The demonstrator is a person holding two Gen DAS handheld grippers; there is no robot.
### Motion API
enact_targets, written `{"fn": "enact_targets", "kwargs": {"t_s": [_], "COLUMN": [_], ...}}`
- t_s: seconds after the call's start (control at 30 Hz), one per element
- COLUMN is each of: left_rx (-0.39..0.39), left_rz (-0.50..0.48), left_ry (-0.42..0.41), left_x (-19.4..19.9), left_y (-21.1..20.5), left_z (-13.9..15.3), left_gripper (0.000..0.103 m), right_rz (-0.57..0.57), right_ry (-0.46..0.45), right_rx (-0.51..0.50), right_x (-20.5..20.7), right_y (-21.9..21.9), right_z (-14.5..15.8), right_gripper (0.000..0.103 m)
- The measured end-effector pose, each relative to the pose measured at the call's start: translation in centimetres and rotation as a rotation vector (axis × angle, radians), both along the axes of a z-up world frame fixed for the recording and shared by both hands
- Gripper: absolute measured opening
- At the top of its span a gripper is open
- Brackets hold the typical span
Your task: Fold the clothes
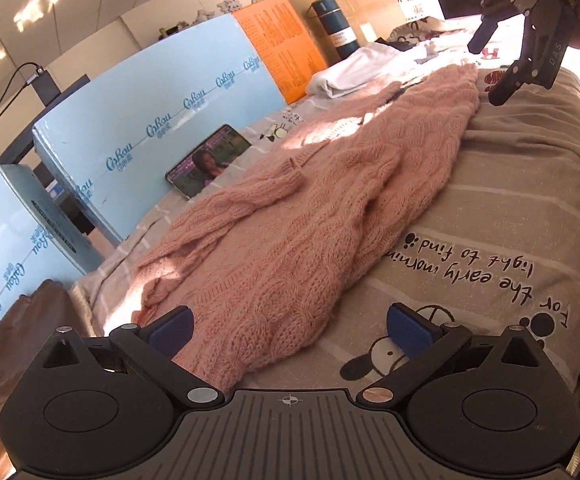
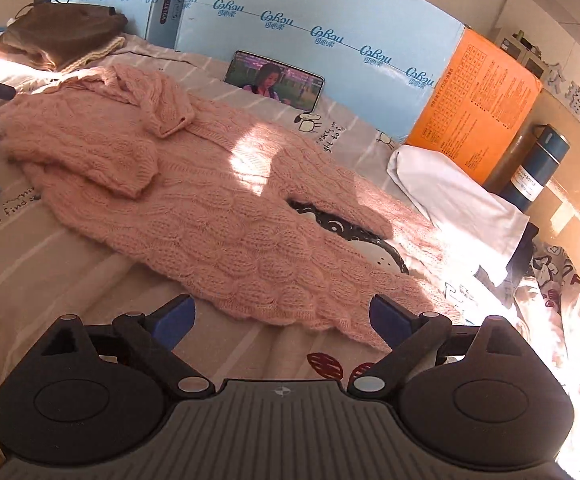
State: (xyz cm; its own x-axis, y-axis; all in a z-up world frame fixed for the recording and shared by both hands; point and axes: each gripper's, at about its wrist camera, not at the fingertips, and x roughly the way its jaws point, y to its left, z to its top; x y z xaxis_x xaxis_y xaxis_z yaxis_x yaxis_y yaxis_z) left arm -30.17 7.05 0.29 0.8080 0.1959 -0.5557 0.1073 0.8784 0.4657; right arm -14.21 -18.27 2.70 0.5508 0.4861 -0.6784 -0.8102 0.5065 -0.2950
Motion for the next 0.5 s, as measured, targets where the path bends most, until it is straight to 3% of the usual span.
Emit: {"fn": "enact_targets", "kwargs": {"t_s": [0.13, 0.27, 0.5], "left_rx": [-0.008, -0.004, 0.017], "left_rz": [0.033, 0.007, 0.018], "left_ry": [0.007, 0.018, 0.015], "left_x": [1.2, 2.1, 2.7], "left_y": [0.9, 2.1, 3.7], "left_z": [-0.1, -0.1, -0.2], "left_gripper": [0.103, 0.103, 0.103], "right_rz": [-0.037, -0.046, -0.067], "right_ry": [-0.055, -0.129, -0.307], "right_rx": [-0.102, -0.182, -0.328], "right_x": [0.8, 1.5, 3.1], "right_y": [1.3, 3.2, 3.9], "right_z": [-1.1, -1.9, -2.8], "right_gripper": [0.094, 0.097, 0.098]}}
